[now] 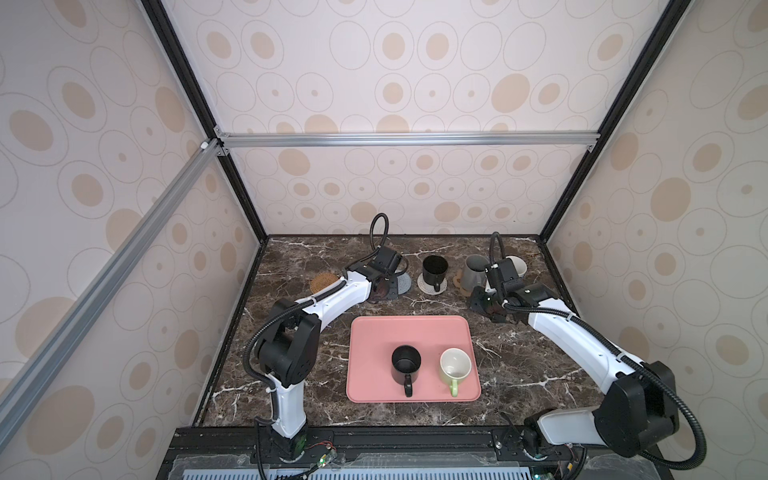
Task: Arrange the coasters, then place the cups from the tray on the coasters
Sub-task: 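Lift the white mug and carry it toward the light blue knit coaster, then lower the white mug onto the light blue knit coaster with the left gripper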
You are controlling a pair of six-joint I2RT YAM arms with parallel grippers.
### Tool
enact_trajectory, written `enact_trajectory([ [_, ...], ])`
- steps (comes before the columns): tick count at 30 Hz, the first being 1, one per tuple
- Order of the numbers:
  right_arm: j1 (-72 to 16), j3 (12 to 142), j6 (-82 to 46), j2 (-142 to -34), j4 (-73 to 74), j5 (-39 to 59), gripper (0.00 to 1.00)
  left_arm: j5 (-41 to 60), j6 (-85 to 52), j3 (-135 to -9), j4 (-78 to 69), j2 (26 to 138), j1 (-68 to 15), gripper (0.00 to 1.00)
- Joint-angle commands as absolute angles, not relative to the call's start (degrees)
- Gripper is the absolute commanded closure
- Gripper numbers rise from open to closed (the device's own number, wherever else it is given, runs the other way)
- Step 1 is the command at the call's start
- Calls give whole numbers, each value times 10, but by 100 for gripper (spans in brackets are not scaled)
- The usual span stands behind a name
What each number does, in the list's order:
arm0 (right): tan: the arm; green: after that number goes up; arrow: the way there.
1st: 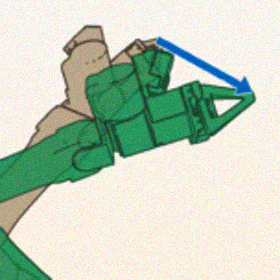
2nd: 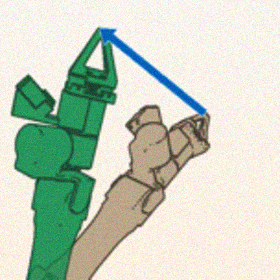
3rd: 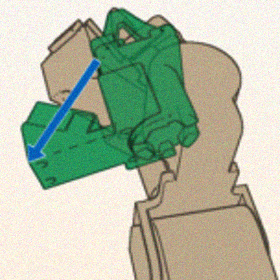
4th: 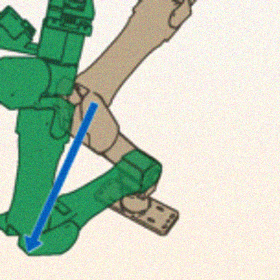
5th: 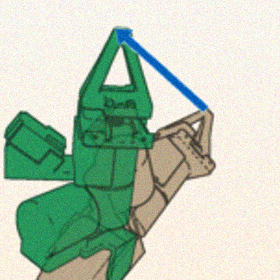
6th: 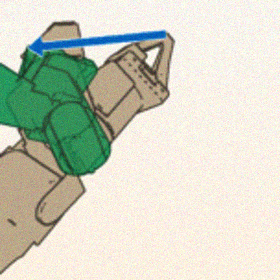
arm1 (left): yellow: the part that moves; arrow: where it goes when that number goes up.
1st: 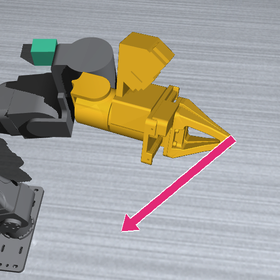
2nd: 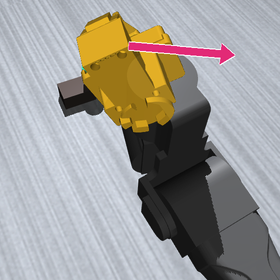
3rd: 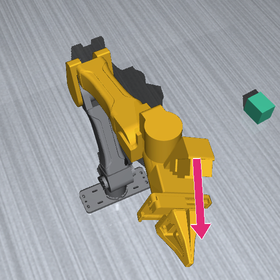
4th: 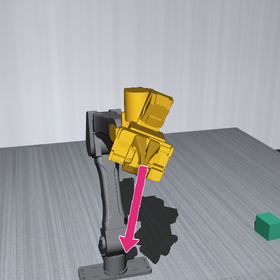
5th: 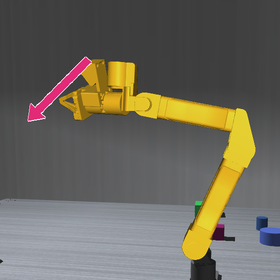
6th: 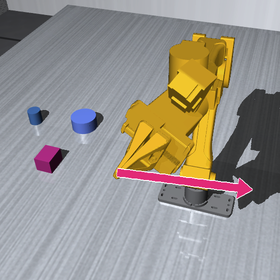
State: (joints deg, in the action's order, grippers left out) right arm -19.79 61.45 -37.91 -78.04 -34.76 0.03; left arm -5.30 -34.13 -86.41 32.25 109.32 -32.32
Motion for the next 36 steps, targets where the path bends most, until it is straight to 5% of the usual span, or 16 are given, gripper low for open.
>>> enact_trajectory([
  [1,-196,606,-370,-771,-364,1,56,-54,-330,-928,314,1114,-316,94],
  [13,-195,597,-356,-761,-367,23,56,-44,-351,-1035,339,1203,-312,95],
  [36,-195,580,-351,-755,-364,20,56,-34,-365,-1056,336,1232,-317,95],
])
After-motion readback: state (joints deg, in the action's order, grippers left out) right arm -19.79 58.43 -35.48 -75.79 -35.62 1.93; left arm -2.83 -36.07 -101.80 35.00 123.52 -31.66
